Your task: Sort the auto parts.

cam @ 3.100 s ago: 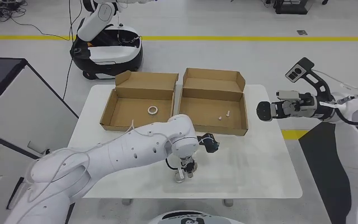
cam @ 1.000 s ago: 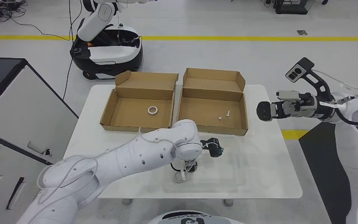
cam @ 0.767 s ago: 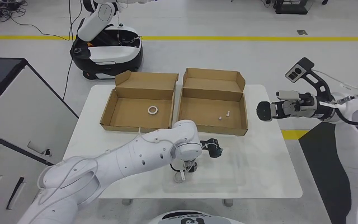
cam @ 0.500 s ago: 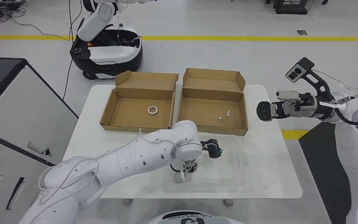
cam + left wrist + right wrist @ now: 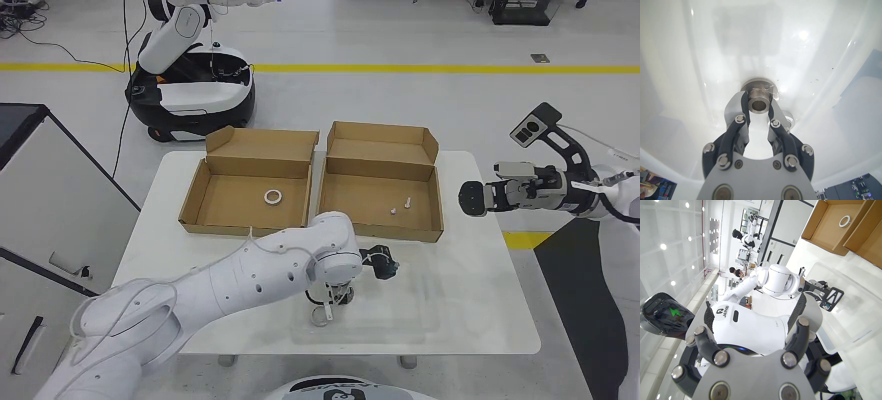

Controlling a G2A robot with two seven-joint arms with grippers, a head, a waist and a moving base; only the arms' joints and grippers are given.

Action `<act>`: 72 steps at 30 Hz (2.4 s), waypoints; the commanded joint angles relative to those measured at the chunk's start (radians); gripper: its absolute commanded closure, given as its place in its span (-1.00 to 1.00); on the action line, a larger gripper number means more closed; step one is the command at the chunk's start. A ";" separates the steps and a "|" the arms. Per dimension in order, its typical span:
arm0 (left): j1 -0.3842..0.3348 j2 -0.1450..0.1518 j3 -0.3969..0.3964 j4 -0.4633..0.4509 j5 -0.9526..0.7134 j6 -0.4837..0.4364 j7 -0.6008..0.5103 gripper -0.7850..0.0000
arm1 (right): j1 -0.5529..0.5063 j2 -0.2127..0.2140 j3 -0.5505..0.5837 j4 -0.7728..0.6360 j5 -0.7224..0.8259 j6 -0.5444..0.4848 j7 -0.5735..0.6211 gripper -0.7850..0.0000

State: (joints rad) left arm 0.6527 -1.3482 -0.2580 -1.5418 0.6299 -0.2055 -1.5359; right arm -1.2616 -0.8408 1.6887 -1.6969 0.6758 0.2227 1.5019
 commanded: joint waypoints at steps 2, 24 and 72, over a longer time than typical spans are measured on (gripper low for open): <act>-0.033 0.004 -0.009 -0.011 -0.035 0.018 0.000 1.00 | 0.000 0.000 0.000 0.000 0.000 0.000 0.000 -1.00; -0.373 0.136 -0.022 -0.115 -0.351 0.120 0.000 1.00 | 0.000 0.000 0.000 0.000 0.000 0.000 0.000 -1.00; 0.189 0.436 -0.740 -0.107 -0.765 -0.108 0.249 1.00 | 0.000 0.000 0.000 0.000 0.000 0.000 0.000 -1.00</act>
State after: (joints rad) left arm 0.8226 -0.9170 -0.9758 -1.6459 -0.1039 -0.3032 -1.2913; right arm -1.2616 -0.8408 1.6887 -1.6969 0.6758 0.2227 1.5019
